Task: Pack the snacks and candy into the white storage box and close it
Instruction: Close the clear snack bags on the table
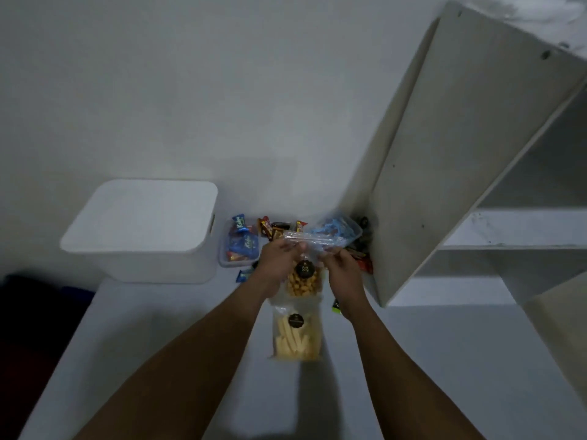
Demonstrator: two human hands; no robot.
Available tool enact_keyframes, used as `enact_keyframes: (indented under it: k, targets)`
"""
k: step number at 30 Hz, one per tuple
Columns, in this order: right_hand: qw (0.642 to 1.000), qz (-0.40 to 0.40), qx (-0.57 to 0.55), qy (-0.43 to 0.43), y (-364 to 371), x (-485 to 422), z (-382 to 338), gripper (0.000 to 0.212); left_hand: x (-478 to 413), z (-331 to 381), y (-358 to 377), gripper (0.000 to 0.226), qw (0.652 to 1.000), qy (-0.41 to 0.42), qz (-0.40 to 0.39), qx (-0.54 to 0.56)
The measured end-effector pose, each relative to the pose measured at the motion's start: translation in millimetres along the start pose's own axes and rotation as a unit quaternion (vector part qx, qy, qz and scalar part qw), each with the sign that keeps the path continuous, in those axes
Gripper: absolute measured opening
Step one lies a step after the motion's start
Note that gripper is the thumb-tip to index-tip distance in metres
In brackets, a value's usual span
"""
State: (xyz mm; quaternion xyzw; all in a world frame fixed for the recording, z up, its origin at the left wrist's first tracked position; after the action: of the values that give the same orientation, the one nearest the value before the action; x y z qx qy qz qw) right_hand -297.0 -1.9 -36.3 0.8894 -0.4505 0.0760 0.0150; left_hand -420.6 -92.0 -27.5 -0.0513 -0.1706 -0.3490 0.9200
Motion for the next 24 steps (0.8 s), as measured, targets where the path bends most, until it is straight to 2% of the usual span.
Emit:
enact_keyframes:
  k: [4,10,17,24]
  targets:
    - [0.999,0.011,-0.012,-0.051,33,10,-42,0.017,18,24,-41,0.006,0.999,0.022,-0.004,0.034]
    - [0.993,0.021,-0.005,-0.112,75,31,-91,0.015,47,68,-81,0.010,0.995,0.056,-0.041,0.077]
    - [0.992,0.009,-0.077,-0.103,104,51,-120,0.018,62,93,-105,0.004,0.990,0.087,-0.034,0.106]
    - [0.989,0.010,-0.084,-0.123,114,57,-128,0.012,69,100,-109,0.006,0.986,0.131,-0.029,0.096]
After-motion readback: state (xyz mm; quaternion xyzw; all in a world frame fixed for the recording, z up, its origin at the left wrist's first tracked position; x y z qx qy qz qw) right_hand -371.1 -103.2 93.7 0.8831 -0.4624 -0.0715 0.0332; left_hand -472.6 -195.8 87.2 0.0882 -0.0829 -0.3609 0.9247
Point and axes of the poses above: each hand's wrist, its own x-axis away from the middle knuckle, its own y-axis out of the palm, z = x × y, the point moved 3 cm from there along -x, towards the middle knuckle, and after that the axes turned 1 degree about -y, right-handed, at the moved point
